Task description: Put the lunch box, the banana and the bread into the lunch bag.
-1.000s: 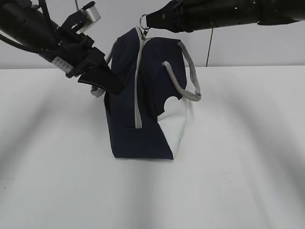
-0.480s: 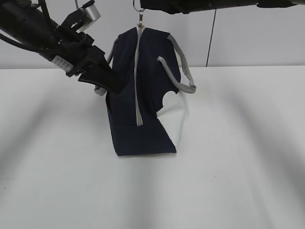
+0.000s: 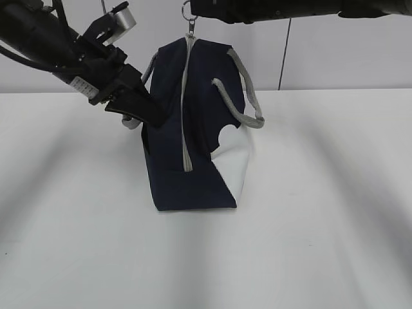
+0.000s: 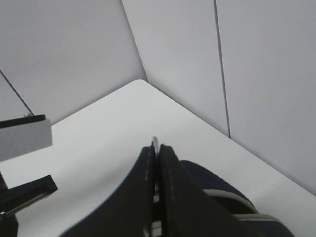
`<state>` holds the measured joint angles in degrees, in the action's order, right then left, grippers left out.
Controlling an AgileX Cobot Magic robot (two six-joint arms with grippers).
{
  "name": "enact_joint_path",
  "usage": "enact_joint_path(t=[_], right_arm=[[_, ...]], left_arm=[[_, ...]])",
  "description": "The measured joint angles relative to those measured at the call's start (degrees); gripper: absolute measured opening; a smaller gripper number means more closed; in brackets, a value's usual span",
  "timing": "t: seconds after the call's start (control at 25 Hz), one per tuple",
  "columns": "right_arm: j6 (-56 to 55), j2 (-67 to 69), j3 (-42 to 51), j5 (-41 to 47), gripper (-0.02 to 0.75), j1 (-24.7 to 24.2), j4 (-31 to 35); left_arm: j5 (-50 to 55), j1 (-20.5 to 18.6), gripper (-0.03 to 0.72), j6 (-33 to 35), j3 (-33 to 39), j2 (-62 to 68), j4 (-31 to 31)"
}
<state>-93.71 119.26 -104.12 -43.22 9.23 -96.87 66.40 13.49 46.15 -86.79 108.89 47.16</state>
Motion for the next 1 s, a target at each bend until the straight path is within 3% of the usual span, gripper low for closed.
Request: enact_joint_path(t=[0.32, 1.0], right_arm=[[-1.32, 3.05, -3.12, 2.74, -0.016, 0.00, 0.71], [-2.41, 7.11, -5.91, 8.40, -0.016, 0.00, 0.94]], left_arm=[[-0.15, 2.05, 0.008, 0.00, 0.00, 0.00, -1.86], [0.54, 2.09, 0.008, 0.00, 0.00, 0.00, -4.68]])
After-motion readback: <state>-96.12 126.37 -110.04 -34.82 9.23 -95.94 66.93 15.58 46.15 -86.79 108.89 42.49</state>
